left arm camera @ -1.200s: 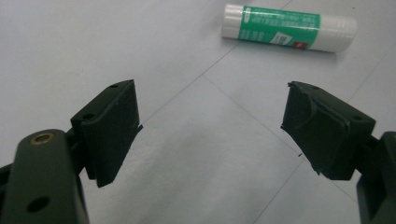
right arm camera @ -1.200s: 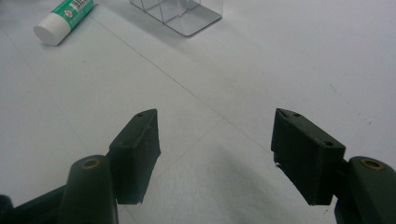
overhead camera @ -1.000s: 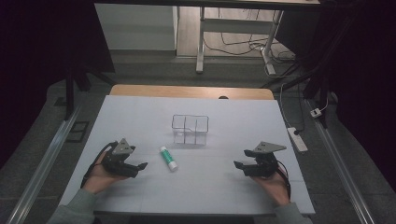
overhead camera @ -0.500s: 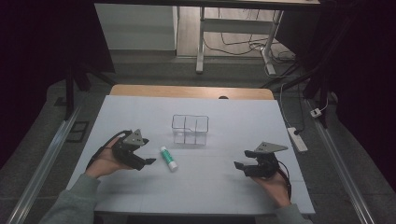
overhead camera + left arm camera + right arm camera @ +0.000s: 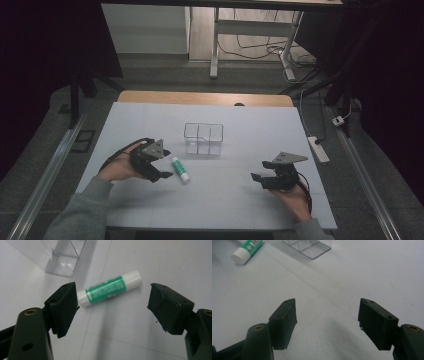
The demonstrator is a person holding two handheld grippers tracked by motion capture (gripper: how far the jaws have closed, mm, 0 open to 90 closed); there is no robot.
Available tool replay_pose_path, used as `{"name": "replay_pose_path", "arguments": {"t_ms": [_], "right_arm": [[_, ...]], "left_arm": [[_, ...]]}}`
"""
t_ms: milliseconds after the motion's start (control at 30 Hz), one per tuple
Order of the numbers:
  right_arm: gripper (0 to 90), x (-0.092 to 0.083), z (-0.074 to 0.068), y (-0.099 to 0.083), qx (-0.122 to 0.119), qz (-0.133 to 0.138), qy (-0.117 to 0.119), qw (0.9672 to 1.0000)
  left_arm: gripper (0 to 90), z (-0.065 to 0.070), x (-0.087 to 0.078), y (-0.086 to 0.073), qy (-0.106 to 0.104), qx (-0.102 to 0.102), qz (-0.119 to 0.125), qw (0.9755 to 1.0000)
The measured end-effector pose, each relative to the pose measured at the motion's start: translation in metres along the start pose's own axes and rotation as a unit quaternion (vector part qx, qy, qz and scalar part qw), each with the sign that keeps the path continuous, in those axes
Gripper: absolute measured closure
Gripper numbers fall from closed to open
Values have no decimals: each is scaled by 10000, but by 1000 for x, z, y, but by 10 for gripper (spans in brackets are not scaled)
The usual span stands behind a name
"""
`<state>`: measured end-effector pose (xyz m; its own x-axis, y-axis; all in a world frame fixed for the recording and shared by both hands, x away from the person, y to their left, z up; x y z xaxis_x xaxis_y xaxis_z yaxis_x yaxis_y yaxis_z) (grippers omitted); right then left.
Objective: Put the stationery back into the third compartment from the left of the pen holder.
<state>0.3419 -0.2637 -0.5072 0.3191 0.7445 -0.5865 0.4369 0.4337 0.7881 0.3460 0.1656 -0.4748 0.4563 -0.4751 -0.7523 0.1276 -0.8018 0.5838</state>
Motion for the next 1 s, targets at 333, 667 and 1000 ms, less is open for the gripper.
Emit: {"name": "replay_pose_path", "arguments": {"t_ms": [333, 667, 1000], "right_arm": [[305, 2, 4, 2, -44, -13, 34, 10000], [304, 4, 4, 3, -73, -67, 11, 9999], [300, 5, 4, 3, -77, -96, 30, 9999]], "left_arm": [[242, 1, 7, 17, -409, 521, -15, 9978], [257, 3, 19, 28, -726, 865, -77, 9936], [264, 0, 32, 35, -1096, 1288, -320, 9851]]}}
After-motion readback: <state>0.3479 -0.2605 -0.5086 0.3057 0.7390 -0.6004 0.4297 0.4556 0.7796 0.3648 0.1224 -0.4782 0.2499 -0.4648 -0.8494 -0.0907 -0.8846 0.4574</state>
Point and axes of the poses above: each handheld gripper's, and its own axes: x roughly forward along the jaws, y roughly out of its top, z roughly to its right, the point moved 1 cm from there along x, roughly forward along the jaws, and after that the axes turned 13 degrees about y, right-handed, at the moved point
